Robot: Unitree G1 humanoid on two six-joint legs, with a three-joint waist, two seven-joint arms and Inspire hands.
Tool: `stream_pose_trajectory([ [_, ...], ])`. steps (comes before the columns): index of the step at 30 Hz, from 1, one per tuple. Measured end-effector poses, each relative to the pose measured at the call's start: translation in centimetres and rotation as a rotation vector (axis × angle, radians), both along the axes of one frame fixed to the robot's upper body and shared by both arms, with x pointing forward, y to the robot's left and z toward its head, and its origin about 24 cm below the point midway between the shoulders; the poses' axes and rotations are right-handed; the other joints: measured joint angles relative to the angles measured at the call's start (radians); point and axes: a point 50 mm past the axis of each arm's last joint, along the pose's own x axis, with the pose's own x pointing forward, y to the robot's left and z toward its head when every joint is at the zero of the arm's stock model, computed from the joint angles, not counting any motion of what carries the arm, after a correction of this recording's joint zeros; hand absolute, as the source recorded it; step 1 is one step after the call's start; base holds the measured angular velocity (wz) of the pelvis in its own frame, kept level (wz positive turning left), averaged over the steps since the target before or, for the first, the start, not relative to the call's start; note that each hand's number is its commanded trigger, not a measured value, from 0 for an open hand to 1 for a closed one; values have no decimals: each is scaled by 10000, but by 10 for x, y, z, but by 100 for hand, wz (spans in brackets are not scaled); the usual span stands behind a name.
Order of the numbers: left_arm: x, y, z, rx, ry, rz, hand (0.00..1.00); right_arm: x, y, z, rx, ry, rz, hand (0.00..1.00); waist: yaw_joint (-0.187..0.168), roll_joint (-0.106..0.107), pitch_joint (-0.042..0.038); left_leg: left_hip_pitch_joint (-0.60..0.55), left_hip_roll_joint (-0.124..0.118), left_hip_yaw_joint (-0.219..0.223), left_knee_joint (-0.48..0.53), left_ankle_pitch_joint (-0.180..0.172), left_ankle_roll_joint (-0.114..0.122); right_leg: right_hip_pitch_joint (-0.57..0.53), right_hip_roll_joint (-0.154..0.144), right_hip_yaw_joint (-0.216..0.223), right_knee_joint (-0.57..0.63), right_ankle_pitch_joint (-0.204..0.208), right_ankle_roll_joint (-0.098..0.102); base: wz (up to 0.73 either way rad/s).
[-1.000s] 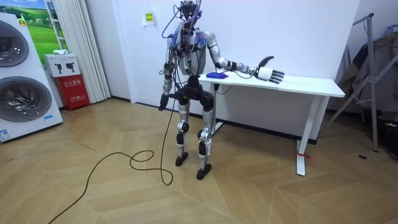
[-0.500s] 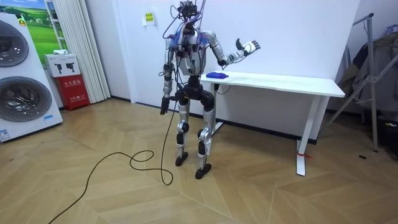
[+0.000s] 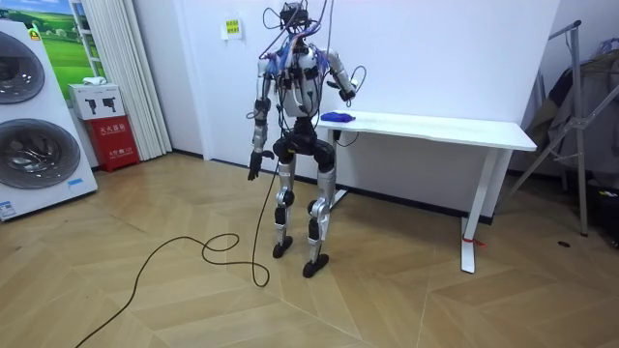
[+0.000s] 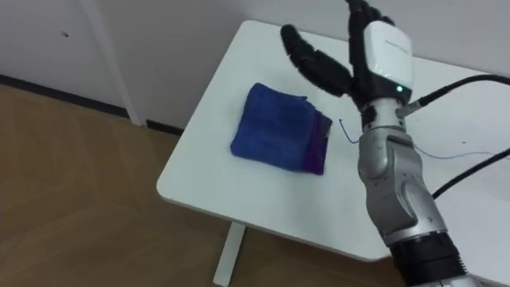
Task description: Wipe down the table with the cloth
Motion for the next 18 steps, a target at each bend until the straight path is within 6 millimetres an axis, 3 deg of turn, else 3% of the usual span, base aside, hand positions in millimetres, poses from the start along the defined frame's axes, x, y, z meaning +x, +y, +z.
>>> stream_pose_trajectory([
  [6, 11, -1, 1, -194, -303, -176, 0, -2, 9, -22, -1017, 1152, 483, 0, 133, -77, 70, -35, -32, -184, -23, 0, 0, 11, 0, -166, 3, 2, 0, 7],
  [12, 12, -1, 1, -102, -253, -403, 0, -6, -4, -50, -1360, 2574, 36, 0, 203, -78, 70, -58, -68, -457, -117, 4, 1, -9, 4, -282, 35, 3, 1, 8],
  [14, 11, -1, 1, -40, -215, -509, 0, -13, -12, -64, -1650, 3124, -169, 0, 340, -57, 73, 72, -69, -1012, -204, 11, -6, -23, 22, -394, 210, 2, 2, -2],
  [18, 3, -2, 0, 3, 54, -746, 0, -20, -15, -75, -1744, 3590, -206, 0, 304, -14, 54, 260, -82, -1571, -455, 60, -42, -1, 36, -513, 335, 2, 2, -3],
])
